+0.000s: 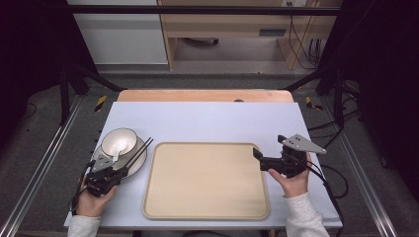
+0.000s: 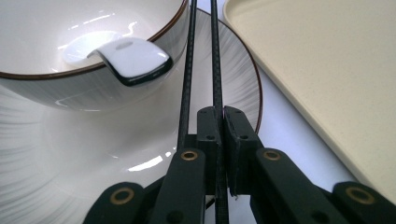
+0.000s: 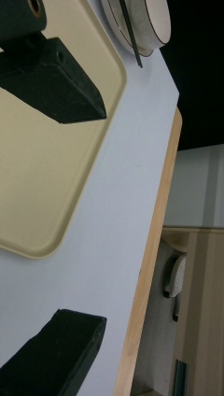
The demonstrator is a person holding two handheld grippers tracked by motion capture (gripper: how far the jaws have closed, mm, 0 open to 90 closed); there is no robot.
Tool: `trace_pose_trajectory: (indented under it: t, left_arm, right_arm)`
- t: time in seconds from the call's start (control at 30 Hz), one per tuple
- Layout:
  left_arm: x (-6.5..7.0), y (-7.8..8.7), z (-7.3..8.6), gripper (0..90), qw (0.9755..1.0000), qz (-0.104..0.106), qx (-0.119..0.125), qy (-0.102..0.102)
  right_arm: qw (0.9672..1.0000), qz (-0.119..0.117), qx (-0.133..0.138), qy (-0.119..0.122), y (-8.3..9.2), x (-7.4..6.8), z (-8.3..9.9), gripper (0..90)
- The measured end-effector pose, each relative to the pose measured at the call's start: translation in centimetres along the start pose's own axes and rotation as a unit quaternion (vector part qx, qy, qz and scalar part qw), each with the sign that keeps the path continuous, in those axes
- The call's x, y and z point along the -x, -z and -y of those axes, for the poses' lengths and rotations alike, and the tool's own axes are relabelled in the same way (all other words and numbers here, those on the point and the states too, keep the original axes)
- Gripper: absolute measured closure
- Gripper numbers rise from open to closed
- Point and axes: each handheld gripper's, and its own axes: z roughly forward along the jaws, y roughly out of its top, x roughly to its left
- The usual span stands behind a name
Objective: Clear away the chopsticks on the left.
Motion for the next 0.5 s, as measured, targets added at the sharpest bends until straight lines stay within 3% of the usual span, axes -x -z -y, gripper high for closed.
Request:
trace_pose_trajectory:
  t: [0.23,0.5]
  left_arm:
    - [0.7,0.8,-0.4,85.2,0.9998,-0.009,0.017,0.008]
    - [2.4,1.4,-1.0,85.2,0.9984,-0.019,0.043,0.032]
  right_arm:
    - [1.0000,0.004,0.004,-0.001,0.3,0.1,-0.1,2.9]
    - [1.0000,0.007,0.006,0.000,0.4,0.2,-0.2,2.6]
